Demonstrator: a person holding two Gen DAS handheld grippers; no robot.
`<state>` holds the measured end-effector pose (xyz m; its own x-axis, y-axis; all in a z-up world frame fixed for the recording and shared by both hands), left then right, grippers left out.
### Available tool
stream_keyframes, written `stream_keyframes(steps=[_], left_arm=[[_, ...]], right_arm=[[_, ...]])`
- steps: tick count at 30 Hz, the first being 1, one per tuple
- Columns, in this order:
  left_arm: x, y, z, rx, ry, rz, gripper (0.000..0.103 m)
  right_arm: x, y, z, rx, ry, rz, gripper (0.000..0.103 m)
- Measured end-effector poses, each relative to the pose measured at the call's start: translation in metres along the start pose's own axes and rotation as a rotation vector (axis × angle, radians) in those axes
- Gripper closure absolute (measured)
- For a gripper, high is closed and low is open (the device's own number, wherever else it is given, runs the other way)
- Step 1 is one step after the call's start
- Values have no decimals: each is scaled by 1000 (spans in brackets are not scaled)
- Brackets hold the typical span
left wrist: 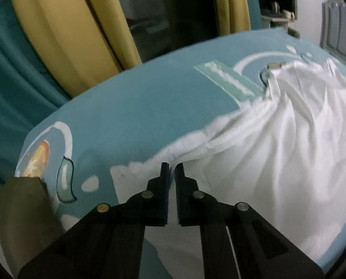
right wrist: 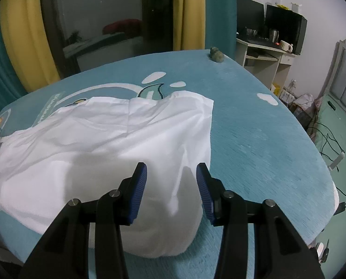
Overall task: Fold large clothes
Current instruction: 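Open both grippers and release the folded shirt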
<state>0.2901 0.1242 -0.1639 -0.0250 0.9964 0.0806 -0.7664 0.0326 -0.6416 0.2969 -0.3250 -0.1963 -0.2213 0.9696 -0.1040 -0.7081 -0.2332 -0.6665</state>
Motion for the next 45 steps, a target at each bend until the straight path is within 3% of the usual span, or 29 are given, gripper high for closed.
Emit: stream_keyframes(steps=[5,13,15,21,25,30,32,34,38,45], left_arm=[[23,-23,-18,-22,-38,46,101],[56,-23,-71,126,-10,202,101],[55,-21,-70,131,-11,194,99],[65,-23,-49,100,-49,235,80],[38,-38,-21,46,1,178,80],[-24,-51,-7,34,118,48,80],[-44,-49,-16,71,203,37,80],[-56,-42,-34,120,219,11,80],[-57,-31,-76,202,183,21,80],[-51,-61,-91,175,118,51,80]], right_arm=[[11,0,-13,22,-13,7,59],[11,5,-22,54,-7,12,59],[7,8,-23,62,0,8,59],[-4,-8,-26,53,33,33,59],[-1,-33,-31,16,23,85,59],[13,-60,-54,2,-134,66,59],[18,-64,-72,46,-216,41,59],[18,-65,-87,88,-247,29,59],[6,-69,-102,120,-172,48,59],[-19,-74,-109,130,-44,72,59]])
Point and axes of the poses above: each gripper's, at about its wrist camera, not at the fingertips, and z roughly against the way its jaws point, x to its left, y to its underside, the point moved 10 cm from there along -z, roughly the way its jaws point, and after that the axes turned 12 degrees about z, right-handed, at the moved point
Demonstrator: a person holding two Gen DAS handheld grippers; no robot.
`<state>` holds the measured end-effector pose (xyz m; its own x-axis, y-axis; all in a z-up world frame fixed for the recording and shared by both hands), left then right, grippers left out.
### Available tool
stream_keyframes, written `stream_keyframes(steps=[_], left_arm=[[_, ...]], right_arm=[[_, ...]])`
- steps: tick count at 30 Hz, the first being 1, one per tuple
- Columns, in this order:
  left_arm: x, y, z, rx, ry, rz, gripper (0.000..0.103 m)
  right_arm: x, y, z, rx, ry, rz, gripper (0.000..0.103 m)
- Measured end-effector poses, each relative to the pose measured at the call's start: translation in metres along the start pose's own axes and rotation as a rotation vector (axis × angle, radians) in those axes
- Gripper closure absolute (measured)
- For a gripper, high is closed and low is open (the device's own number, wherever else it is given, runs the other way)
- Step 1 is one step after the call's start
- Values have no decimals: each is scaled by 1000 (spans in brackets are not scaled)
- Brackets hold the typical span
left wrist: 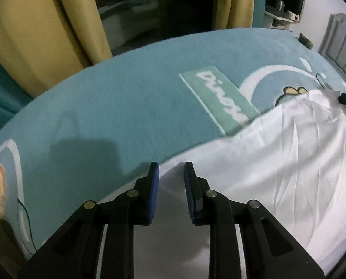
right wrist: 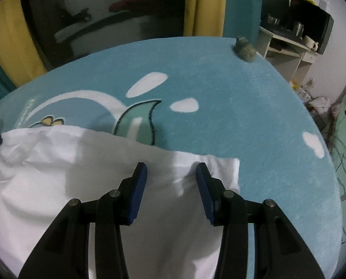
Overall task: Fold large clothes
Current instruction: 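Open both grippers and release the folded shirt, then move both grippers to the edge of the folded white shirt bundle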
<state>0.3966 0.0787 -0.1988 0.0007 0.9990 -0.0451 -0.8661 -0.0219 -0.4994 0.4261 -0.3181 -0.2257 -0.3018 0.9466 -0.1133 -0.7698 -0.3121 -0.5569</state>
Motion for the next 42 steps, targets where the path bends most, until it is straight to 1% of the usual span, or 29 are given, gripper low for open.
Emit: stream_keyframes(steps=[2,4,6,8,10,11,12,14,16,18,20,21,22,23,24,27,30,31,34,36,38,40,42], left_arm=[[-11,-6,2,-7,21,-26,80],[-26,-9,6,-14,38,-74,80],[-36,-11,5,-6,52,-101,80],[-35,-12,-2,5,43,-108,80],[-19,-12,-8,12,-8,-75,80],[-10,-11,-3,0,-31,-54,80],[-1,-11,4,-19,-38,-29,80],[14,-11,24,-63,-30,17,80],[38,-4,47,-106,-68,72,80],[62,7,66,-137,-92,140,80],[83,23,82,-151,-105,222,79],[97,37,90,-157,-113,274,77],[104,45,94,-157,-115,304,71],[110,56,99,-156,-113,337,66],[116,71,104,-154,-94,377,66],[118,104,109,-121,-26,434,65],[108,130,111,-91,9,437,65],[105,142,111,-81,10,430,65],[99,161,104,-61,-13,426,65],[98,164,107,-86,-23,424,65],[98,166,107,-86,-34,428,65],[102,162,108,-91,-54,415,65],[110,153,110,-106,-80,407,65]], right_arm=[[-4,-3,1,-2,49,32,59],[-2,-8,1,-3,81,80,59],[-1,-10,-1,5,133,145,59],[-3,-13,-3,-8,154,178,59],[-13,-14,-3,1,184,156,59],[-20,-14,0,5,218,142,59],[-26,-14,4,-2,238,129,59],[-29,-13,15,-24,235,105,59],[-31,-7,26,-35,236,97,59],[-30,-1,34,-45,226,87,59],[-29,7,41,-53,210,66,59],[-29,12,45,-57,203,52,59],[-30,18,49,-59,196,35,59],[-31,24,52,-60,190,20,59],[-30,28,55,-61,183,7,59],[-30,46,62,-60,138,-57,59],[-25,61,69,-81,45,-123,59],[-22,66,72,-91,8,-148,59],[-11,78,75,-110,-68,-197,59],[-1,88,71,-101,-123,-223,59],[5,97,66,-74,-127,-216,59],[8,99,68,-89,-104,-201,59],[9,100,69,-88,-99,-204,59]])
Point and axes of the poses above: each gripper's, at about its wrist camera, not at the fingertips, and z roughly against the way its jaws point, x to its left, y to its underside, the point moved 10 cm from there along -z, roughly the way its jaws point, and after that the axes turned 12 degrees about z, right-handed, at the moved point
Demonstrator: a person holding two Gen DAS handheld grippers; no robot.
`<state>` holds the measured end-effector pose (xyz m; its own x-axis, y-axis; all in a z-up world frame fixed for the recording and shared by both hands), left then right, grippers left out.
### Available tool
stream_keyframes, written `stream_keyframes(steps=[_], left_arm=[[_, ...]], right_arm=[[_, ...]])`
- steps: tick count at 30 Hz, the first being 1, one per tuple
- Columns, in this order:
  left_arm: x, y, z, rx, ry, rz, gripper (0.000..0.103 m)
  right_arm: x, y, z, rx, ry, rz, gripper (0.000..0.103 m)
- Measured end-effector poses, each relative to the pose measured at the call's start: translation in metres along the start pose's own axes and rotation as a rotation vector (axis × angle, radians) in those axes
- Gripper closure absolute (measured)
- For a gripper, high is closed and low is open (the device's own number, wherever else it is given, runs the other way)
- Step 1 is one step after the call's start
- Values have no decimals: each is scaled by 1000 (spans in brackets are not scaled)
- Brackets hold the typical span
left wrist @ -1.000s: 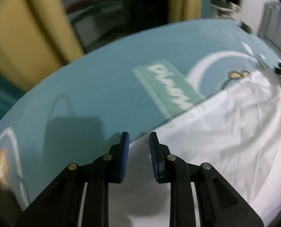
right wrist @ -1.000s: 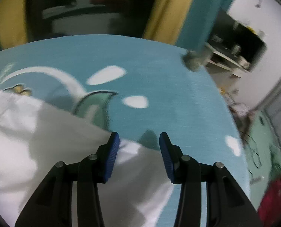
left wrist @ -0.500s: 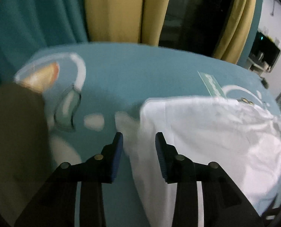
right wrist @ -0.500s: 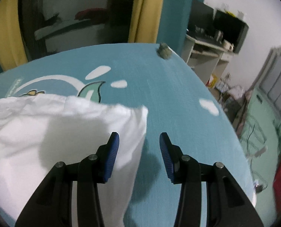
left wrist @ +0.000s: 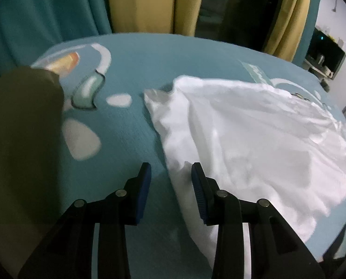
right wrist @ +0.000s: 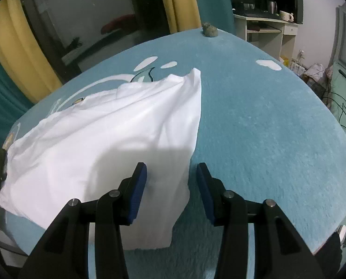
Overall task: Fold large clothes
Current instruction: 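Move both grippers to the edge of the folded white shirt bundle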
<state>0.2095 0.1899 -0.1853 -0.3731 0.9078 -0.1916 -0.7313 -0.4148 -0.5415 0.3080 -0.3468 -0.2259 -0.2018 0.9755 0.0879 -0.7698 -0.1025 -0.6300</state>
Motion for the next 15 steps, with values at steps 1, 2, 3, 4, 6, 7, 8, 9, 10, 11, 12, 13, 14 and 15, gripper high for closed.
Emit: stream_keyframes(steps=[1,2,3,4,6,7,8,9,10,11,12,13,14,15], left_arm=[[1,-6,-2,-6,-1,2,65],[3,-14,-2,-19,-1,5,65],[5,-23,-3,-32,-1,9,65],[8,-34,-5,-45,-8,15,65],[16,-53,-8,-76,-18,28,65],[18,-61,-12,-84,-23,37,65],[21,-67,-16,-86,-26,43,65],[24,-73,-24,-73,-32,44,65],[24,-75,-29,-58,-29,42,65],[21,-76,-33,-45,-11,38,65],[17,-77,-35,-36,9,28,65],[13,-77,-39,-29,16,13,65],[9,-76,-41,-21,15,-8,65],[5,-75,-45,-13,12,-29,65]], right_arm=[[-1,-1,0,0,5,-4,59],[-3,0,2,-2,11,-4,59],[-4,-3,1,-6,20,-5,59],[-5,-2,2,-9,22,-7,59],[-7,-3,3,-13,26,-14,59],[-8,-4,3,-14,29,-16,59],[-8,-5,2,-13,32,-17,59],[-8,-6,1,-12,33,-16,59],[-9,-4,4,-11,32,-14,59],[-9,-4,4,-9,34,-10,59],[-8,-5,2,-5,39,-7,59],[-8,-5,2,-2,42,-5,59],[-9,-5,1,0,44,-6,59],[-9,-5,0,1,45,-8,59]])
Point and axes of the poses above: each gripper's, at about its wrist camera, not at the fingertips, and z roughly against the way its jaws point, x to its left, y to its underside, the point moved 10 cm from there along -z, roughly the way its jaws point, and after that the axes turned 12 degrees about z, right-handed, at the moved point
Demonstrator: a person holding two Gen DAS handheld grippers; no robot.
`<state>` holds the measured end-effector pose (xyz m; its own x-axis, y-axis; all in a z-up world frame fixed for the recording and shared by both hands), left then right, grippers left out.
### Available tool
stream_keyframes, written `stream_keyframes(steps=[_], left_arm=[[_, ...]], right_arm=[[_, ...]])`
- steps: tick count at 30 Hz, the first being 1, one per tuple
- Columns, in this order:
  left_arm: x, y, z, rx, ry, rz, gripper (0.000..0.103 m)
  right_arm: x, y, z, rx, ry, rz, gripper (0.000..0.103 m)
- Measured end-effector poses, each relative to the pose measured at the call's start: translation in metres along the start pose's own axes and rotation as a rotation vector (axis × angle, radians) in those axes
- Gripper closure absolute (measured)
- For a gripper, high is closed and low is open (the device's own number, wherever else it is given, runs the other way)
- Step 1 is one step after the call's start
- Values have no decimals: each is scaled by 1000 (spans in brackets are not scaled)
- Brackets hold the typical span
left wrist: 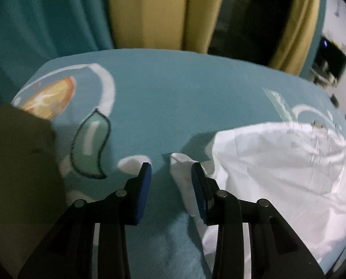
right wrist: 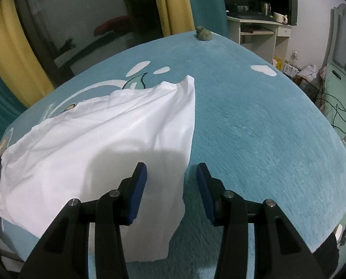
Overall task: Fold large clothes
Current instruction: 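Move both grippers to the edge of the folded white shirt bundle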
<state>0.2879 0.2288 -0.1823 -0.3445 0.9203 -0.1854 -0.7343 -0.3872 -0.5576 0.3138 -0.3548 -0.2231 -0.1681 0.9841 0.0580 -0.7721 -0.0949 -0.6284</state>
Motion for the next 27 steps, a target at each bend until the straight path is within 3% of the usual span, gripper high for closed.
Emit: stream_keyframes(steps=[2,6,7,8,11,15,21,24,26,27], left_arm=[[-5,5,-9,29,7,-25,65],[-12,3,-14,-4,8,-58,66],[-14,2,-14,-14,22,-60,86],[-15,2,-15,-19,36,-55,100],[-6,-4,-6,-92,-9,-3,100],[27,-6,11,-152,-42,165,100],[57,11,13,-96,-78,317,99],[55,18,22,-78,-69,336,90],[49,24,32,-81,-55,333,64],[41,29,41,-83,-24,329,59]], right_arm=[[1,-1,-1,0,1,-1,59],[9,-4,-2,-6,-6,20,59],[11,-4,-2,-7,-9,27,59],[14,-4,-3,-5,-9,31,59],[15,-2,-6,0,-5,34,59],[15,-1,-5,-3,-10,34,59],[15,1,-4,-2,-4,40,59],[15,2,0,-5,-3,36,59],[14,3,3,-8,-3,34,59],[13,3,4,-11,-4,32,59]])
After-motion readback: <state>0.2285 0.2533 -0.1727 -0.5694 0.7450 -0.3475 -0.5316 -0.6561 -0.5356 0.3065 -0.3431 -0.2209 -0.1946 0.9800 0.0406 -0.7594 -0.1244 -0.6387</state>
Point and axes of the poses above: each gripper's, at about its wrist camera, not at the fingertips, and z roughly against the way its jaws point, x to its left, y to its underside, the point moved 10 cm from there along -z, roughly the way its jaws point, and after that the axes turned 12 degrees about z, right-handed, at the moved point
